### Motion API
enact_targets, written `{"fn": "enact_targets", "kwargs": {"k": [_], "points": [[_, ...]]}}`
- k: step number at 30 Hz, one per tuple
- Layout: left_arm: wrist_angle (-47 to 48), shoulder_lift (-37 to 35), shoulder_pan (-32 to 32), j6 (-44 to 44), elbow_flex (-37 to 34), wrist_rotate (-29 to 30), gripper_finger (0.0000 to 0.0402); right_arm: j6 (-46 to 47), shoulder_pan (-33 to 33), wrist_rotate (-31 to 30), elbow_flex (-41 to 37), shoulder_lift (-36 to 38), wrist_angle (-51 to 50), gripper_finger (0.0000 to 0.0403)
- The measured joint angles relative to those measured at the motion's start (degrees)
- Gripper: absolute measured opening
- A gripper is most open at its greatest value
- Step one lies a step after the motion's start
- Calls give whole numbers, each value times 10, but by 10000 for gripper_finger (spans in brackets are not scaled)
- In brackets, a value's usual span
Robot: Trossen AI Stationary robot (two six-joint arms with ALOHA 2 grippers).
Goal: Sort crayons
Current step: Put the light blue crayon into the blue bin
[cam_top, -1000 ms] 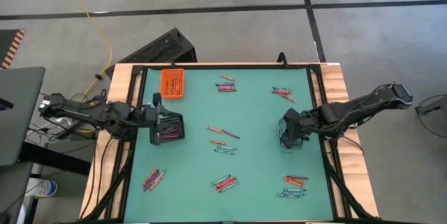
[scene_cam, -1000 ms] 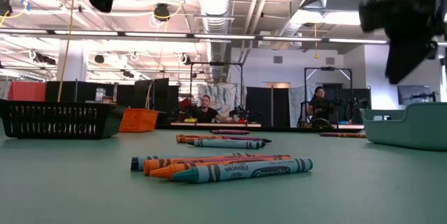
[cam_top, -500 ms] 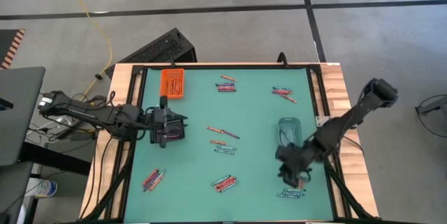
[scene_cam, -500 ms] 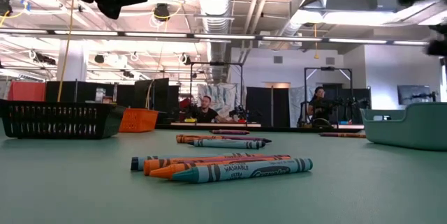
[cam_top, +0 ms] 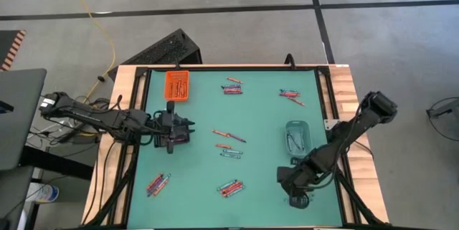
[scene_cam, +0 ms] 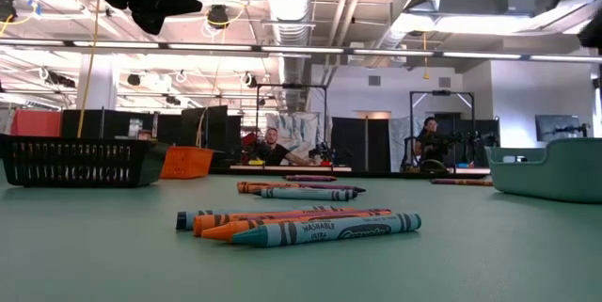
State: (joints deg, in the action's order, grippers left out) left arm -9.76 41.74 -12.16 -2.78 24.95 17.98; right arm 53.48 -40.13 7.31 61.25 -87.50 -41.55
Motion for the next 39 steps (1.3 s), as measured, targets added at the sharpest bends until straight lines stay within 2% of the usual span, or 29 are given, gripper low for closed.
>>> {"fn": "enact_targets", "kwargs": {"k": [5,12,17,22,26,34,39], "points": [[-1,1,-1,13,0,2,109,-42,-18,-54,-6,-15,8,120],[-2,3,-1,30,0,3,109,-28,-54,-9,-6,-84,61,120],[-6,3,-1,24,0,3,109,-98,-66,-10,-6,-124,86,120],[-4,3,-1,22,0,3,109,-103,-58,-16,-5,-132,87,120],[-2,3,-1,23,0,3,109,-105,-54,-45,-4,-134,102,120],[11,3,-1,5,0,-11,109,-118,-53,-38,-1,-182,103,120],[12,3,-1,4,0,-11,109,-129,-53,-37,-2,-178,94,120]]}}
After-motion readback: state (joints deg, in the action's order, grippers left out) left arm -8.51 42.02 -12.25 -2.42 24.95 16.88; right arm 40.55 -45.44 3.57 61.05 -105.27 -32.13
